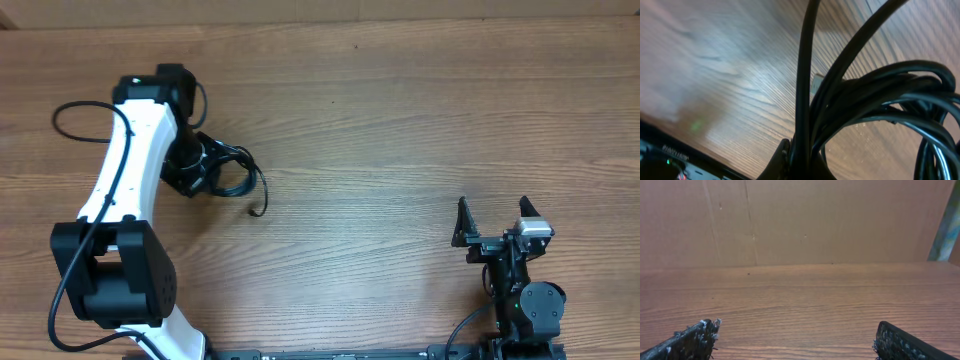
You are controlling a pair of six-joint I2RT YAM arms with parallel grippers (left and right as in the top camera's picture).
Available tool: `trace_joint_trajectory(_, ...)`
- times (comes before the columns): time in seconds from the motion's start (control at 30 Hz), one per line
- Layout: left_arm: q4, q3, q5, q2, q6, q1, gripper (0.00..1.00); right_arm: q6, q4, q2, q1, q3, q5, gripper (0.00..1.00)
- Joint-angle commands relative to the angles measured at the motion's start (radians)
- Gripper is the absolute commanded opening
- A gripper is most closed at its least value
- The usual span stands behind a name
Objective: Untangle cables
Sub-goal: 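Lift the gripped cable bundle up and toward the left, then bring the held bundle back to center and hold it above the table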
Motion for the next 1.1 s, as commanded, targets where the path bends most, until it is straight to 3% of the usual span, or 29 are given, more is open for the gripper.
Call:
trace_joint_trajectory(0.0,0.047,-0.022,0.086,-0.028,0.284,-0.072,0.04,-0.005,0.003,-0.007,0.004,-0.011,-0.005,1.0)
trace_joint_trajectory(0.3,0.177,-0.023,0.049,-0.028,0.296,-0.281,0.04,-0.005,0.003,-0.007,0.004,-0.011,-0.005,1.0)
trace_joint_trajectory(0.6,0.275,-0.136,-0.021,-0.026,0.009,-0.438,0.04,-0.005,0.003,-0.007,0.004,-0.011,-0.005,1.0)
trace_joint_trajectory(1.07,0.428,-0.359,-0.022,-0.026,-0.118,-0.634,0.04,-0.005,0.003,-0.007,0.004,-0.011,-0.005,1.0)
